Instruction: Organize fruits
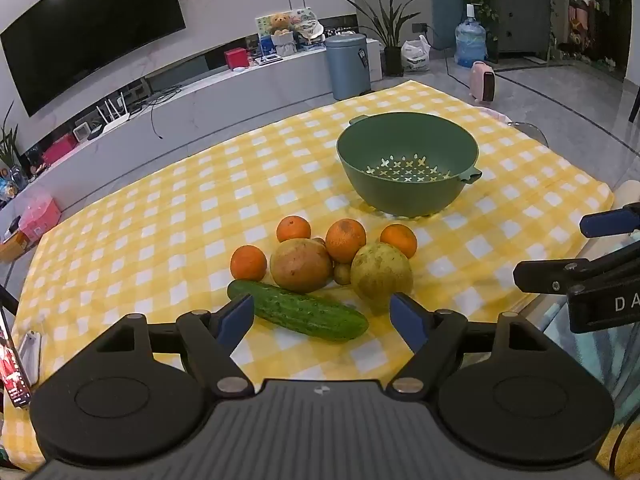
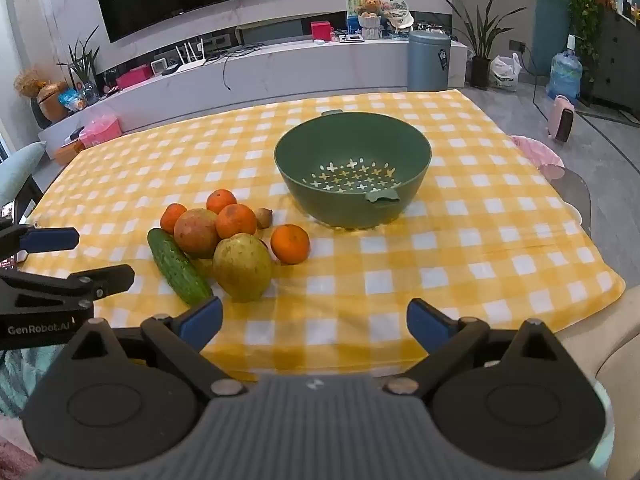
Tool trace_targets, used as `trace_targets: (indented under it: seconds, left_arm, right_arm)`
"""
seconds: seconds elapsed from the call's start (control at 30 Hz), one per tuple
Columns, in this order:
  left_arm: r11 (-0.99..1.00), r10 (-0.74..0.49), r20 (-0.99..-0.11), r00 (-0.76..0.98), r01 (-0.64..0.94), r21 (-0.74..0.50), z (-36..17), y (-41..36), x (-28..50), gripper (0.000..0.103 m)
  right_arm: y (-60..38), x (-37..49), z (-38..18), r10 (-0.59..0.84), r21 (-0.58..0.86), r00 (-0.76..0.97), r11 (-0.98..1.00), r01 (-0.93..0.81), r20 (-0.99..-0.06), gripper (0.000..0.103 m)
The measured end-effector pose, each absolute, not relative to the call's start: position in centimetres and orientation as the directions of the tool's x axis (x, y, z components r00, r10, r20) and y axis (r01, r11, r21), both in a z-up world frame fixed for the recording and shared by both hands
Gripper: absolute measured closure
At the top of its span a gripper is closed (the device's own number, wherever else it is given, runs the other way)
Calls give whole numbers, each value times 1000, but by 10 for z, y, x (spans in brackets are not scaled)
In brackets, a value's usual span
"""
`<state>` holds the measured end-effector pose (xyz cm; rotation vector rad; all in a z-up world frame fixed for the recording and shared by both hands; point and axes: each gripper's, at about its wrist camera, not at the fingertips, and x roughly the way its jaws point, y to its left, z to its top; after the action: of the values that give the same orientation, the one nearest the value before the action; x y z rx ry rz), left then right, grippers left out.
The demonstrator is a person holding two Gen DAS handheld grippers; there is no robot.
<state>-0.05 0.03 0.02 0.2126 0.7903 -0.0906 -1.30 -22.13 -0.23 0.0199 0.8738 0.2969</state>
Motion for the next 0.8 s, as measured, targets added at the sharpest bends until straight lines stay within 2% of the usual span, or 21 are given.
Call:
trace_targets:
  seconds: [0.8]
  left_arm:
    - [973,-11,-740,673,178,147,-11,2,1,15]
  right_arm:
    - [-215,-11,-8,251,126,580,961,-246,-775,8]
